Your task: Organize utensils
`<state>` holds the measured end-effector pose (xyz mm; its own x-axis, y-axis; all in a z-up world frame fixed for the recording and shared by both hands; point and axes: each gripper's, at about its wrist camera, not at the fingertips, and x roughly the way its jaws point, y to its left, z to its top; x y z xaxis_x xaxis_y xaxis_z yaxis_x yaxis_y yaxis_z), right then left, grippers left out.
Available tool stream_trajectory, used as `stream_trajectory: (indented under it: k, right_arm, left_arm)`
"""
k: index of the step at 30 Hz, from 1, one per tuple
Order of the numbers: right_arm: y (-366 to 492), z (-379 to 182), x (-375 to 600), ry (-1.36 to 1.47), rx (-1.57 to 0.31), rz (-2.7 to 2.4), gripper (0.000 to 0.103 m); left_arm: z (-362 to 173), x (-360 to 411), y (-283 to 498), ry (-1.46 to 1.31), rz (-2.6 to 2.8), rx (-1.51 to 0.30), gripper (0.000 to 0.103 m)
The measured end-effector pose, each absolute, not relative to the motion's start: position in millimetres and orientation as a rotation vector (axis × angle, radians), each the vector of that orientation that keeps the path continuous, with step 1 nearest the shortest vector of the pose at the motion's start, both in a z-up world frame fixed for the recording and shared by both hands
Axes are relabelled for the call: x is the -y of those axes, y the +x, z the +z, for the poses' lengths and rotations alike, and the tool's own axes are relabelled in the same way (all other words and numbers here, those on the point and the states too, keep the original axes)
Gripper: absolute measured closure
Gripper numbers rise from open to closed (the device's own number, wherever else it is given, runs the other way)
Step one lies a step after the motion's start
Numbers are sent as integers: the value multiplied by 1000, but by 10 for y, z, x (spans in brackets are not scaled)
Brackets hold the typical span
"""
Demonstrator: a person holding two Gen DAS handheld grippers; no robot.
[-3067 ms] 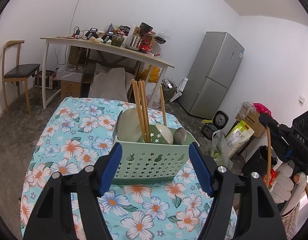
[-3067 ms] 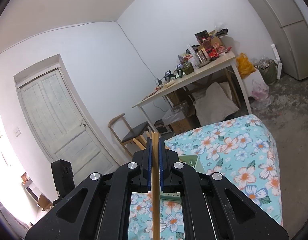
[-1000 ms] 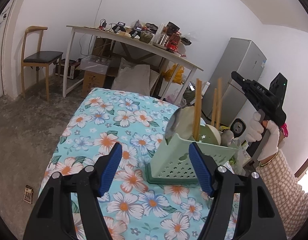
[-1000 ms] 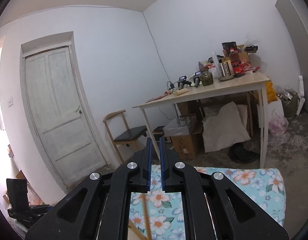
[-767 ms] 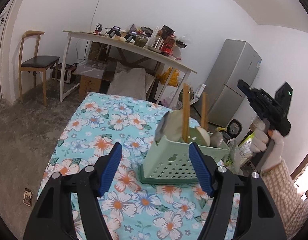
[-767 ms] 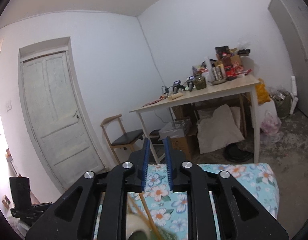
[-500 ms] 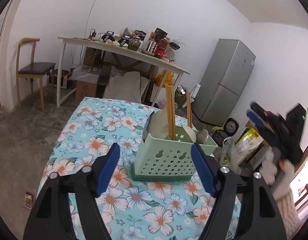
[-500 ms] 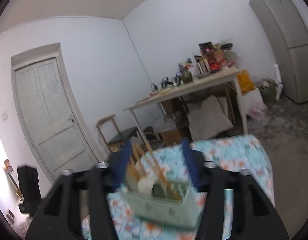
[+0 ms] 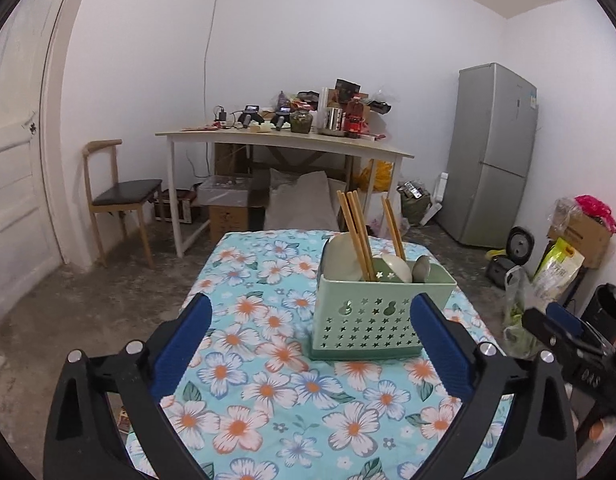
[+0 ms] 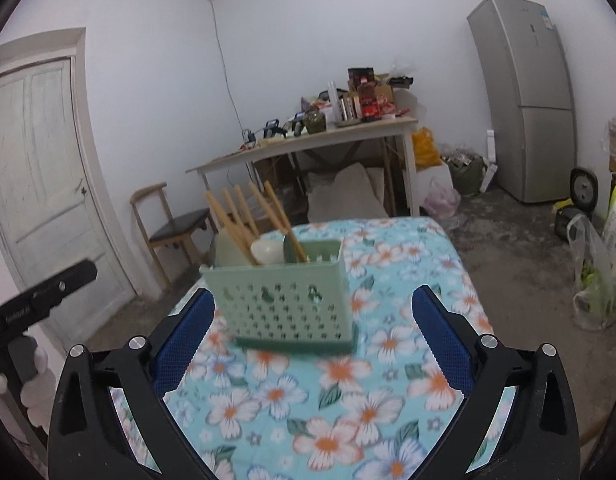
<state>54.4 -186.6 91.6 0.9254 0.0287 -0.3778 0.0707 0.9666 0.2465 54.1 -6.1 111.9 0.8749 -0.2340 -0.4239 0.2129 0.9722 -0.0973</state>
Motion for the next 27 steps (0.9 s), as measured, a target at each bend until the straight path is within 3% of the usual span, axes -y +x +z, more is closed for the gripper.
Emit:
stream_trajectory:
  k: [11, 27]
  right_arm:
    - [460, 741, 1738, 258, -492, -26, 8]
    - [655, 607, 1710, 190, -600, -135, 8]
  left_arm:
    - [1121, 96, 503, -13, -119, -417, 6]
    - [740, 218, 785, 26, -69, -587, 6]
